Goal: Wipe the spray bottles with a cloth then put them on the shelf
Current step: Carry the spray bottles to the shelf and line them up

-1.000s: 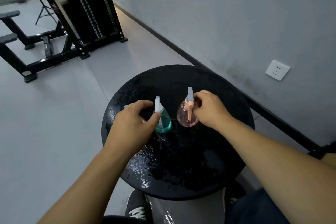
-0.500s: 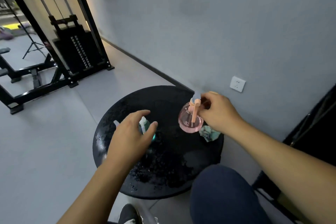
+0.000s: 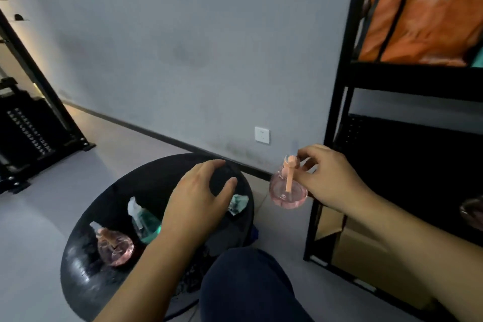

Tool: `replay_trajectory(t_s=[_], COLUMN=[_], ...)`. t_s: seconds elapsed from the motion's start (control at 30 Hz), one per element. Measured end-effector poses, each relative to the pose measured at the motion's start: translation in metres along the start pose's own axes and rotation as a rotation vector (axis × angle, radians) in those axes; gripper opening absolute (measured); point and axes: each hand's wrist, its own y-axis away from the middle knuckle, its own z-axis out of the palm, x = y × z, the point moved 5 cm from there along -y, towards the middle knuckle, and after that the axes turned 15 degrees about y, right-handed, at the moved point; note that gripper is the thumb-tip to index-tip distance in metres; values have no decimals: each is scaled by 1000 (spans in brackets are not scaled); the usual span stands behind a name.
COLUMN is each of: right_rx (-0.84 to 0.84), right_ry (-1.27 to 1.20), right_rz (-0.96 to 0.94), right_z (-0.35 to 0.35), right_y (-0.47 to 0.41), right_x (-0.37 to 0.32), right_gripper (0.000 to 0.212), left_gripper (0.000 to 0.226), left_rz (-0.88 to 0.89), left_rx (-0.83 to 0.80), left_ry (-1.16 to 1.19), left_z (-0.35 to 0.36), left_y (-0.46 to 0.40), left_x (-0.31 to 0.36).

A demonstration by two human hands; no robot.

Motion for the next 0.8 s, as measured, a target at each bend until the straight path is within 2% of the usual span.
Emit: replay_trajectory(t_s=[0.33, 0.8], right_rx=[94, 215], right_ry=[26, 155], right_rz=[278, 461], right_z=[-72, -131], right_y=[58, 73], right_x=[127, 254], right_gripper=[12, 15], left_gripper=[53, 50], left_rz=[145, 306], left_rx=[-212, -382], left_ry=[165, 191], left_z=[108, 227], left_y=[-6, -28], left_x=[80, 163])
